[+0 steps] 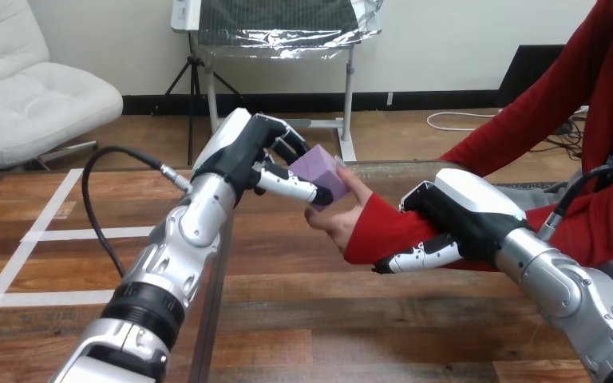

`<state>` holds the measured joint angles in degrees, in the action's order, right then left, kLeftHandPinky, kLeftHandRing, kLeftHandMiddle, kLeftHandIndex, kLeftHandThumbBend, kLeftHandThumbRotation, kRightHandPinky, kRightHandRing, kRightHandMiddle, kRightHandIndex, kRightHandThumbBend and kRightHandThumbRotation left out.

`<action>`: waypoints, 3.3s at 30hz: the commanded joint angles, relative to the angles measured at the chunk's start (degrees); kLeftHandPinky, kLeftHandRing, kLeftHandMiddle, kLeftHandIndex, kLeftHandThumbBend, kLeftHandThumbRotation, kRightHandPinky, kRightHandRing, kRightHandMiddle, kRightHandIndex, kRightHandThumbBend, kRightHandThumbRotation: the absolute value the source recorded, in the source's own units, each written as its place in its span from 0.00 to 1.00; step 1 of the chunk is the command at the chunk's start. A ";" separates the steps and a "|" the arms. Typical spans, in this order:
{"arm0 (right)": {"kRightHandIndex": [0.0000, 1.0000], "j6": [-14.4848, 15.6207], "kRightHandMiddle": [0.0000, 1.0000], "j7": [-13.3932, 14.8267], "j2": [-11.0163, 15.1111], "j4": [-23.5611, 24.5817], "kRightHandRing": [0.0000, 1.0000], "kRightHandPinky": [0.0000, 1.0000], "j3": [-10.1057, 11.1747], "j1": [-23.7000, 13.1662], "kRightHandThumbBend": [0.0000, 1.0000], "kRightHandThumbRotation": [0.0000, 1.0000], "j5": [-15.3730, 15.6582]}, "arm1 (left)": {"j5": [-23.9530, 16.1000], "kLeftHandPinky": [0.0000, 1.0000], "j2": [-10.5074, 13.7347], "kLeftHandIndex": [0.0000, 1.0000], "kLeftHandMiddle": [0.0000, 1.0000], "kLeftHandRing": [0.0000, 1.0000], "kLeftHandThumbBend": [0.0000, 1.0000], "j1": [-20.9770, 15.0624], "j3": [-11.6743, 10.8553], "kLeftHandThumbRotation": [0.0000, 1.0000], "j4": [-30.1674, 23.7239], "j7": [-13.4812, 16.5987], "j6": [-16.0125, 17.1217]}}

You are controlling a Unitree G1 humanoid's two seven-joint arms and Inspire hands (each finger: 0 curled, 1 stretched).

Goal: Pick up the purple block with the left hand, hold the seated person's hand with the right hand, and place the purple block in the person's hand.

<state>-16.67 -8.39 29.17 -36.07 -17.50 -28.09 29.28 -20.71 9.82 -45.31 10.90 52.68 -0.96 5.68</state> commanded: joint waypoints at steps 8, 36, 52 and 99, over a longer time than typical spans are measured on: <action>0.38 -0.98 0.36 0.75 -4.09 5.04 0.34 0.30 0.37 -6.78 0.76 0.43 -1.02 | -0.22 0.20 -3.19 0.41 0.36 0.28 0.76 -5.92 1.53 0.00 -0.19 -0.87 0.53; 0.40 1.05 0.39 -0.55 -4.99 7.63 0.35 0.32 0.75 -8.39 0.74 0.44 -1.23 | -0.49 0.14 -4.49 0.42 0.29 0.20 0.75 -5.13 2.31 0.00 0.39 -1.52 0.59; 0.39 0.47 0.38 -0.70 -4.75 7.67 0.34 0.32 0.92 -8.61 0.75 0.45 -1.42 | 0.44 0.12 -4.76 0.41 0.28 0.19 0.73 -4.93 1.81 0.00 1.22 -3.01 0.19; 0.53 1.90 0.48 -6.22 -0.62 13.08 0.43 0.38 2.38 -1.40 0.92 0.64 -2.02 | 7.56 0.68 -0.68 0.79 0.79 0.77 0.91 5.63 -3.14 0.91 -10.19 -6.39 6.23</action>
<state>-13.80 -14.03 28.24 -27.90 -15.45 -27.84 27.46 -14.79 8.03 -39.85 9.77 47.29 -8.26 10.13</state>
